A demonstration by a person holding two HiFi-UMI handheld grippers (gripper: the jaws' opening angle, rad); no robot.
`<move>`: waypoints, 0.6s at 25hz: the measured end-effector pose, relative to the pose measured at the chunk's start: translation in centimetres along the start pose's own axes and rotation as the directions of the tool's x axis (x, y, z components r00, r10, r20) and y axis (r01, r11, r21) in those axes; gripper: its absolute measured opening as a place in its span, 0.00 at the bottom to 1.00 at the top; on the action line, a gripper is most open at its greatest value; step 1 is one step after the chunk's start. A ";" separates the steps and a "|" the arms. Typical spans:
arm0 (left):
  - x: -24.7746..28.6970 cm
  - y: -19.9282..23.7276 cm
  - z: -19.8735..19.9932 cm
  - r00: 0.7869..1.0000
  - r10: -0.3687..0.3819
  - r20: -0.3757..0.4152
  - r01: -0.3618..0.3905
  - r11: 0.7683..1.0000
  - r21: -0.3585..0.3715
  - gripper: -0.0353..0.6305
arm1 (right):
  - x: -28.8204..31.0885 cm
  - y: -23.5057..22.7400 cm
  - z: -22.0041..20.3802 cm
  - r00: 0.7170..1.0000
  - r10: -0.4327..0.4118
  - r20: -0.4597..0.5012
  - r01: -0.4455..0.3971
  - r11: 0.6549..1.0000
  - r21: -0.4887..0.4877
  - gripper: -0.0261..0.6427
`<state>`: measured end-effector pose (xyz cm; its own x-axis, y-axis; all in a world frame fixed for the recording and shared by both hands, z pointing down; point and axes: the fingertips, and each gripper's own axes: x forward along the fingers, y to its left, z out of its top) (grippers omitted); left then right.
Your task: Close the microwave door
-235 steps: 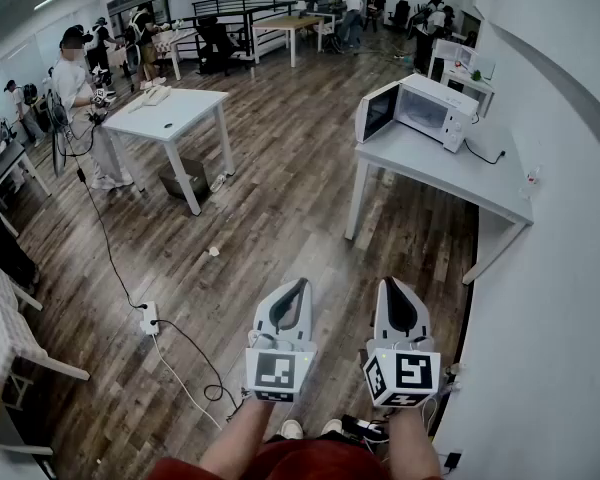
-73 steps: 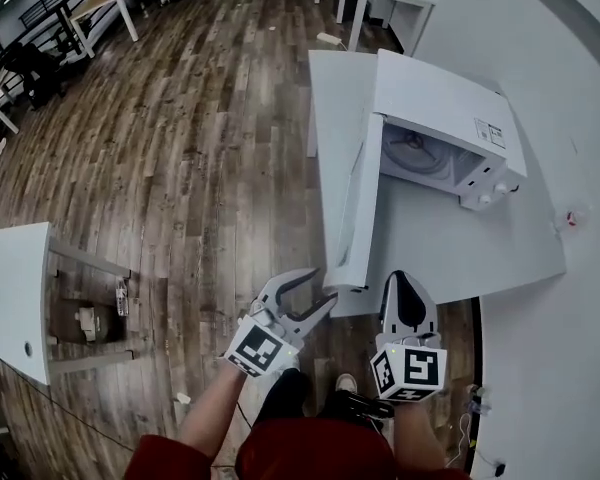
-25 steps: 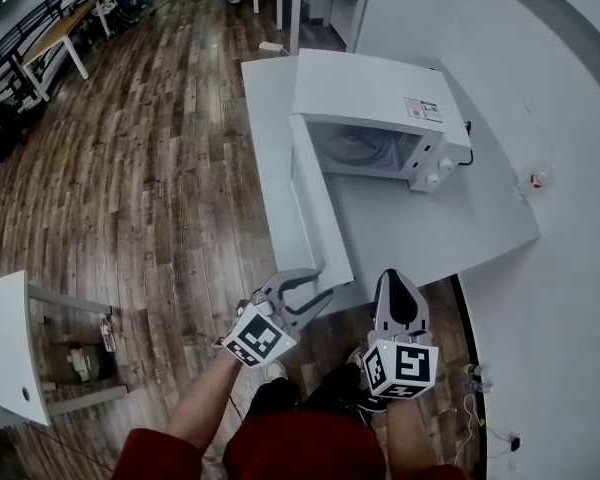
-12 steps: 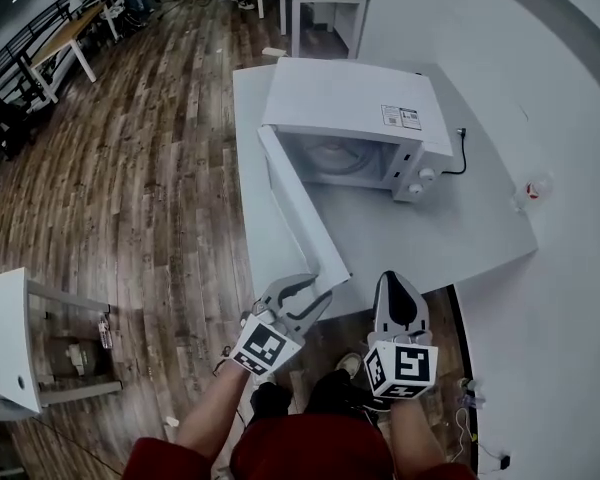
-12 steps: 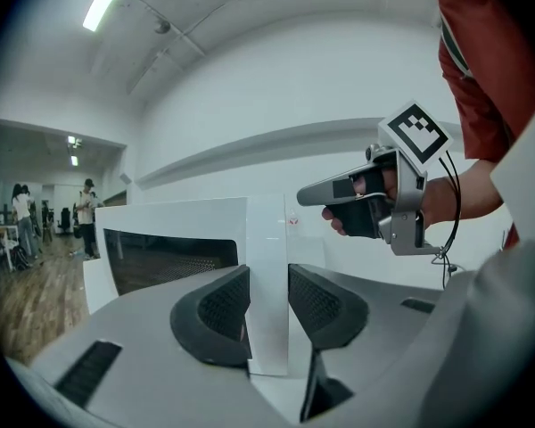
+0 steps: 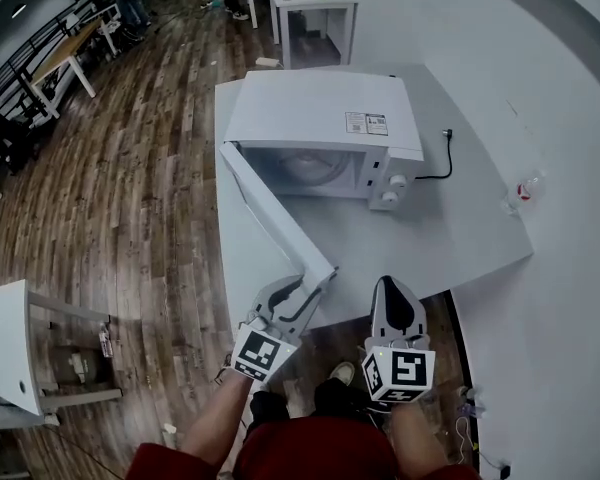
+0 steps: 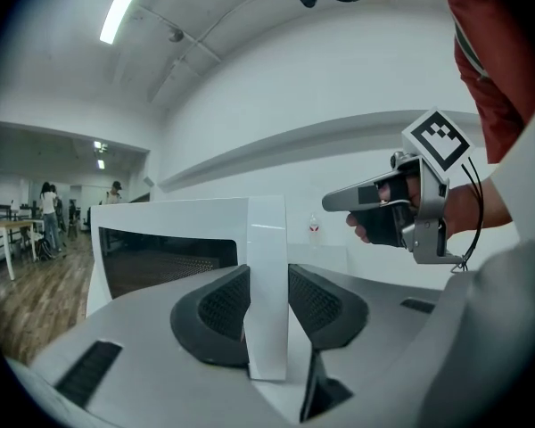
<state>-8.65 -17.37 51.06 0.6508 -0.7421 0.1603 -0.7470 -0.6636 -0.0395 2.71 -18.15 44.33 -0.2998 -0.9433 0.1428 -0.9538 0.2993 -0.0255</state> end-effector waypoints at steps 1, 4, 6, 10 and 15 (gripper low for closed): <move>0.5 -0.1 0.1 1.000 0.013 0.004 -0.013 1.000 -0.003 0.27 | 0.0 -0.7 0.1 1.000 -0.002 0.006 0.002 1.000 0.005 0.08; 2.2 -0.2 0.4 0.998 0.055 0.010 -0.054 0.998 -0.008 0.27 | 0.0 -2.5 0.4 1.000 0.003 0.027 -0.003 1.000 0.018 0.08; 3.3 -0.1 0.5 0.996 0.088 0.010 -0.088 0.996 -0.014 0.27 | 0.1 -3.5 0.5 0.999 0.017 0.037 -0.018 1.000 0.019 0.08; 5.4 -0.6 0.7 0.991 0.133 0.014 -0.133 0.991 -0.031 0.27 | -0.3 -6.3 0.6 0.999 0.031 0.024 -0.031 0.999 0.026 0.08; 6.9 -0.3 1.0 0.985 0.173 0.010 -0.172 0.984 -0.034 0.27 | -0.1 -8.2 0.9 0.998 0.050 0.039 -0.052 0.998 0.041 0.08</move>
<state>-3.81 -22.39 51.20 0.5133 -0.8465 0.1414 -0.8521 -0.5223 -0.0331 10.57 -20.64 43.59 -0.3477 -0.9320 0.1025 -0.9370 0.3415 -0.0736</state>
